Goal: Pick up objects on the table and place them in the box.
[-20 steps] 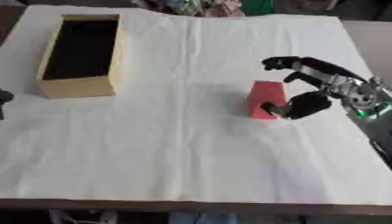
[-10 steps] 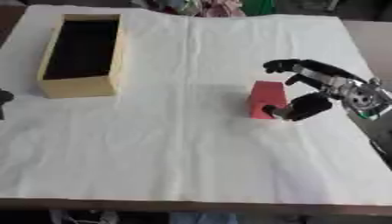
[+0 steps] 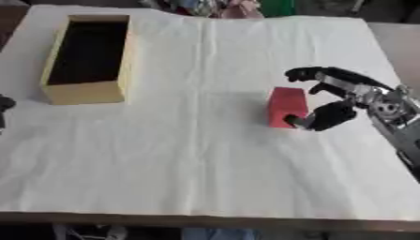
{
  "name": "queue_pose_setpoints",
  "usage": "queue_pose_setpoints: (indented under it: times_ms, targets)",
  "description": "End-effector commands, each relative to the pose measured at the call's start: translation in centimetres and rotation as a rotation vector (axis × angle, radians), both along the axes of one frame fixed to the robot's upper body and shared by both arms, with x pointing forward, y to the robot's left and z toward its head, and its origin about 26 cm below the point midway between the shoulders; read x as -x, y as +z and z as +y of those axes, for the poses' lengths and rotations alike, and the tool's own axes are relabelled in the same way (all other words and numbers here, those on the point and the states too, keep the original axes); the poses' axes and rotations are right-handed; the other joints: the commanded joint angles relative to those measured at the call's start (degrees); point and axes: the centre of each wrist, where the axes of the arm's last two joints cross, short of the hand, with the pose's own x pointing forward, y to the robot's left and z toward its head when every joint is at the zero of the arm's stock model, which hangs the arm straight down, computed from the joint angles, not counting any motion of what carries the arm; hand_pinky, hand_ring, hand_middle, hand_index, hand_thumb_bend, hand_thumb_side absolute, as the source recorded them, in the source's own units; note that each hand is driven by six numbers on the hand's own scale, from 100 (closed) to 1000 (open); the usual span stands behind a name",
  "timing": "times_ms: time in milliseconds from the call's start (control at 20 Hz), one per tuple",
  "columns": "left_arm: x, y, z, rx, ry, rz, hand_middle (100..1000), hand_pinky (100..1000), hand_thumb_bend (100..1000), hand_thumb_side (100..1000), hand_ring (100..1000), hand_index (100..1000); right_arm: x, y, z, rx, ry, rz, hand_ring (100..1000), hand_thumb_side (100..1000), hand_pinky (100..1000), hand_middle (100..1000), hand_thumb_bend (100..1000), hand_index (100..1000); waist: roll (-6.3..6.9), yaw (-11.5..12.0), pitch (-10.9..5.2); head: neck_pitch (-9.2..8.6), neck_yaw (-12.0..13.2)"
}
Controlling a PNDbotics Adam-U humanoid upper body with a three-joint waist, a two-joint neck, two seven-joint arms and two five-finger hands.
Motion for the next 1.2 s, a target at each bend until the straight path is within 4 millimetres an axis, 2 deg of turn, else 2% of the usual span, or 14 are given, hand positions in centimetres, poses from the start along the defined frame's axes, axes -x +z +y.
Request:
queue_pose_setpoints:
  times_ms: [50, 1200]
  targets:
    - [0.0, 0.6, 0.4, -0.027, 0.004, -0.016, 687, 1000, 100, 239, 822, 767, -0.3, 0.9, -0.3, 0.022, 0.000, -0.022, 1000, 216, 849, 910, 348, 1000, 0.04, 0.0, -0.64, 0.37, 0.1]
    - [0.0, 0.6, 0.4, -0.026, 0.004, -0.015, 686, 1000, 100, 242, 824, 766, -0.7, -0.6, -0.4, 0.019, 0.007, 0.025, 1000, 236, 846, 905, 342, 1000, -0.13, 0.3, -0.53, 0.37, -0.1]
